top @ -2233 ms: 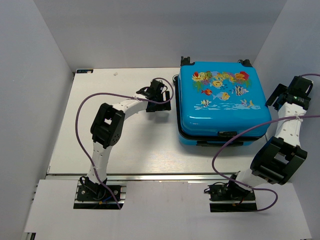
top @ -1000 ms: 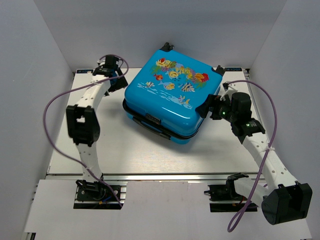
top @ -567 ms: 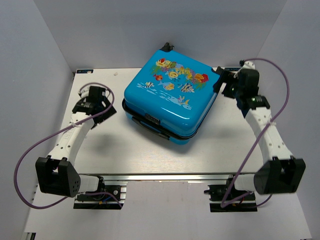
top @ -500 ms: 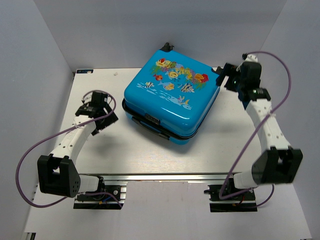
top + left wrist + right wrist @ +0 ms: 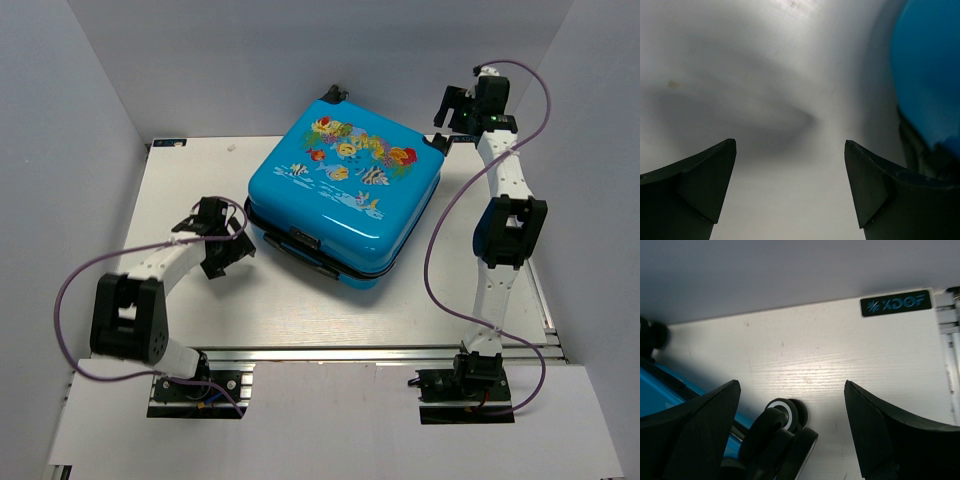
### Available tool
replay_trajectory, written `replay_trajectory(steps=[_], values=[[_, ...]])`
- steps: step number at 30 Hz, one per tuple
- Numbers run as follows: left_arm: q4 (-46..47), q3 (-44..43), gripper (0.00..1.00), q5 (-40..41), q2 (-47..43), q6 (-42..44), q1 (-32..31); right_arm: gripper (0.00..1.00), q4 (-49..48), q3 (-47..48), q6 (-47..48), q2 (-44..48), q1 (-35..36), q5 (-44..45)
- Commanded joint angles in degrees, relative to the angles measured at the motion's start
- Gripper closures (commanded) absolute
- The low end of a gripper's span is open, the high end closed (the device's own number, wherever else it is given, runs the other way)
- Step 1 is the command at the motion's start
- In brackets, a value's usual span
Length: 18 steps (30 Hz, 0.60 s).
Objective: Pack the luggage
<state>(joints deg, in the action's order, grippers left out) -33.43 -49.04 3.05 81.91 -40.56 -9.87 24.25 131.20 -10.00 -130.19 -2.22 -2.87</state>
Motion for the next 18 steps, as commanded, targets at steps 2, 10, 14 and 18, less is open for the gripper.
replay_trajectory(steps=[2, 10, 14, 18], values=[[6.2, -7.4, 0.02, -1.5, 9.3, 2.5, -0.2, 0.11, -3.8, -1.1, 3.9, -1.6, 0.5, -8.9], [7.7, -24.2, 0.02, -2.3, 26.4, 3.7, 0.4, 0.11, 1.8, -22.3, 22.4, 7.6, 1.5, -30.2], [6.0, -35.9, 0.02, -1.2, 34.3, 7.7, -0.2, 0.11, -2.2, -43.3, 21.2, 21.8, 2.0, -32.7], [3.4, -46.1, 0.02, -5.8, 40.3, 10.2, -0.2, 0.12, -9.0, -63.9, 15.3, 35.4, 6.2, -32.7]])
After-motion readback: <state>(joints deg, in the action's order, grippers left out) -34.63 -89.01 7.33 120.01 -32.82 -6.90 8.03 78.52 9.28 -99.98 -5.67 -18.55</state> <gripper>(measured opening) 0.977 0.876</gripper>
